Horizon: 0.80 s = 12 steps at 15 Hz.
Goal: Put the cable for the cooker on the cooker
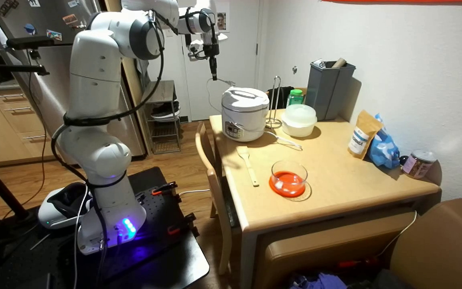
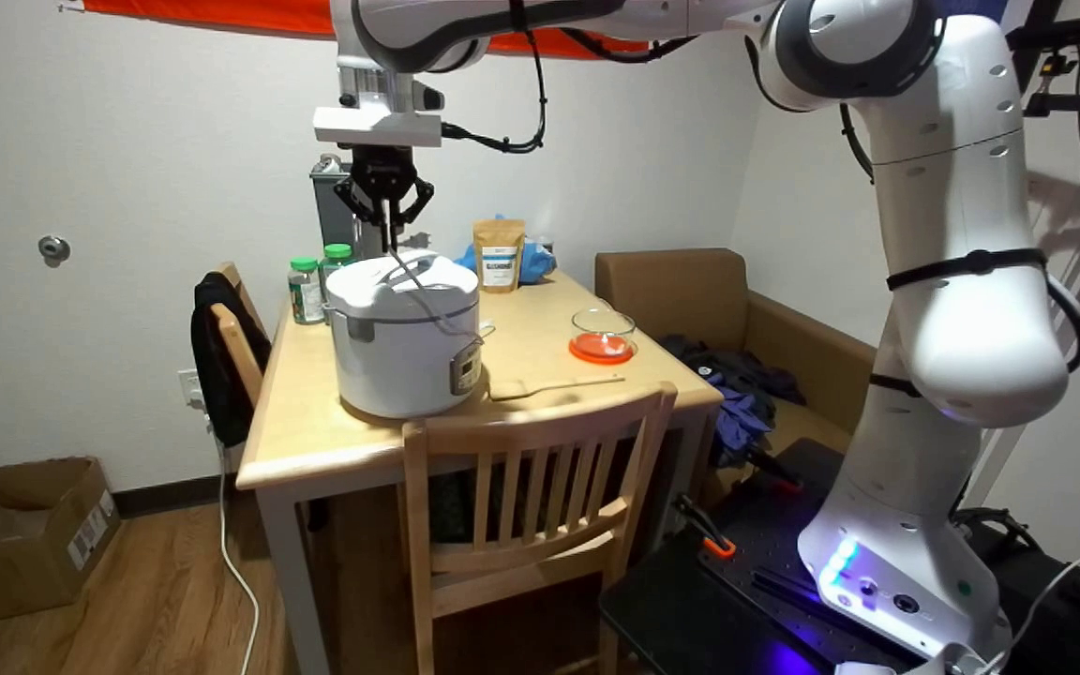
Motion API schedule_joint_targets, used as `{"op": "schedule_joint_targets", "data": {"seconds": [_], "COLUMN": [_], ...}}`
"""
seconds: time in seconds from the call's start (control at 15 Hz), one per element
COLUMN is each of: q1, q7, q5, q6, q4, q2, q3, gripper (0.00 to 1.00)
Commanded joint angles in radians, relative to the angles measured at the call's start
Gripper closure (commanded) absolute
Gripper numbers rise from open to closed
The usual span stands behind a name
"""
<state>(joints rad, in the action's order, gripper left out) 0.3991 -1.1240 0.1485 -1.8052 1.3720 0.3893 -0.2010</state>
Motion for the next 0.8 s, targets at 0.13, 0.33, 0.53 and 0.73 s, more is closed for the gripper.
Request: {"op": "schedule_joint_targets", "data": {"seconds": [0.13,0.33,0.53,0.73], "q1": [-0.058,-0.085,-0.114,-0.142], "q7": [0.016,0.063,0.146,0.283], "q5": [-0.110,-0.205,-0.294,-0.396], "q6": [-0.087,-0.208,-0.329,-0.454], "q4": [0.118,0.161,0.205,0.253], "q2": [-0.033,-0.027,-0.024,-0.027], "q3": [-0.003,0.008,0.007,-0.007], "gripper": [0.98,0.98,0.98,0.98]}}
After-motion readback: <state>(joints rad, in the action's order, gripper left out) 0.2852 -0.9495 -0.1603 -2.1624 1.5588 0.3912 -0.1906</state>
